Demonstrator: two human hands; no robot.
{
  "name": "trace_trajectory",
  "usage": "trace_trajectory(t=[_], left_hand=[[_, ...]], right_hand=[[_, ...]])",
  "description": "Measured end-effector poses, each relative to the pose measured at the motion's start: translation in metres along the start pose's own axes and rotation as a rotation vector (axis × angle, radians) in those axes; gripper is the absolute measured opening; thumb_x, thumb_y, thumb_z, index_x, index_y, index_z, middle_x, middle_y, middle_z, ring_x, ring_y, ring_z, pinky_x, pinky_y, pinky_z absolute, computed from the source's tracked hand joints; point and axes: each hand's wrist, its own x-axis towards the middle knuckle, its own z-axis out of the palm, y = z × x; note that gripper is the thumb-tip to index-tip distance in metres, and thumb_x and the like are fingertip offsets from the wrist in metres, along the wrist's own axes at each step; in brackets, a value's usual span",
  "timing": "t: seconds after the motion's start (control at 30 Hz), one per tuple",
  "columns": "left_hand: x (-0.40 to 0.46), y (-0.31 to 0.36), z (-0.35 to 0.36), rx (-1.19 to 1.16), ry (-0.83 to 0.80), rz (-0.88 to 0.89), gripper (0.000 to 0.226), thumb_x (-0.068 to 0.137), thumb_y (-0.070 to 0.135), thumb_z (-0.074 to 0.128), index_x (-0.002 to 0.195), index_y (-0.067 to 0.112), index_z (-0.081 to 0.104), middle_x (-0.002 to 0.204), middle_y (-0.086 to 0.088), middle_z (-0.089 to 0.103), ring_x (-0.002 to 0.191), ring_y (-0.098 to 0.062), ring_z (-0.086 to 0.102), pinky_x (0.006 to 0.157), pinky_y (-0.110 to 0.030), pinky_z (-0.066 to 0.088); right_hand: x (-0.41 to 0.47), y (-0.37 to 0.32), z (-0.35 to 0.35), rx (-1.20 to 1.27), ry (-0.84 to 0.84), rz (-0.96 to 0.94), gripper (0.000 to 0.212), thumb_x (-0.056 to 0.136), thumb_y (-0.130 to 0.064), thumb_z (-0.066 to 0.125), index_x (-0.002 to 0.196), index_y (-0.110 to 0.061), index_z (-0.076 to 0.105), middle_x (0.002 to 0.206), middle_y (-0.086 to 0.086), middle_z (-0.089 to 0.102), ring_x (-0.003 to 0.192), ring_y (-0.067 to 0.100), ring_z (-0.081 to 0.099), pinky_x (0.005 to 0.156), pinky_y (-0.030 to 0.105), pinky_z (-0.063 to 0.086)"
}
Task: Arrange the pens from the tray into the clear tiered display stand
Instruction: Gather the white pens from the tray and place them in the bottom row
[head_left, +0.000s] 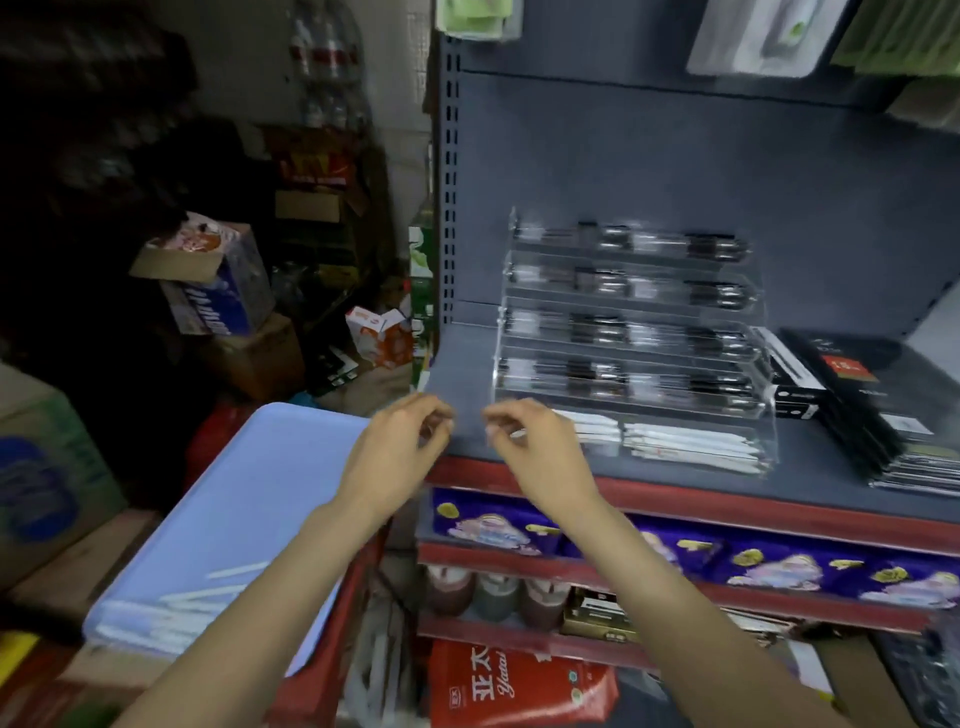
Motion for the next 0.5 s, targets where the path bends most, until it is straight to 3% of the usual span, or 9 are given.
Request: trace_trajectory(t=[0.13,0.27,0.37,0.5], left_hand=[[-0.043,-0.089,-0.048,0.030,-0.012,-0.163,0.014,0.090,0.013,0.058,0.101,0.013,0.067,0.093,-0.002,0.066,0.079,-0.015,0.058,0.071,-0.023,0.042],[-0.085,-0.174,-0.077,0.051,-0.088,-0.290,0.016,0.090,0.011,0.056,0.103,0.010,0.066,0.097,-0.007,0.067,0.081,-0.017,0.058,0.073,-0.025,0.043],[-0.110,-0.221,-0.085,0.080,-0.213,-0.325,0.021,0.092,0.007,0.052,0.109,0.007,0.065,0.103,-0.012,0.066,0.095,-0.027,0.062,0.083,-0.030,0.045],[-0.125,-0.264,-0.075,0.156,-0.440,-0.312,0.035,0.092,0.009,0.052,0.127,0.009,0.055,0.129,-0.011,0.055,0.120,-0.029,0.051,0.100,-0.036,0.039]], right_hand=[[-0.001,-0.047,0.086,0.025,-0.121,-0.022,0.025,0.090,-0.007,0.053,0.110,-0.014,0.068,0.106,0.005,0.066,0.090,0.016,0.063,0.074,0.008,0.038],[-0.007,-0.068,0.169,-0.003,-0.271,0.042,0.027,0.092,-0.006,0.049,0.112,-0.010,0.066,0.110,0.010,0.065,0.098,0.022,0.063,0.087,0.025,0.045],[-0.011,-0.064,0.221,-0.070,-0.398,0.109,0.030,0.093,-0.010,0.049,0.121,-0.010,0.060,0.120,0.012,0.060,0.111,0.026,0.058,0.096,0.031,0.043],[-0.018,-0.056,0.265,-0.194,-0.546,0.177,0.047,0.095,-0.024,0.052,0.140,-0.015,0.042,0.142,0.010,0.042,0.133,0.027,0.038,0.109,0.034,0.032]])
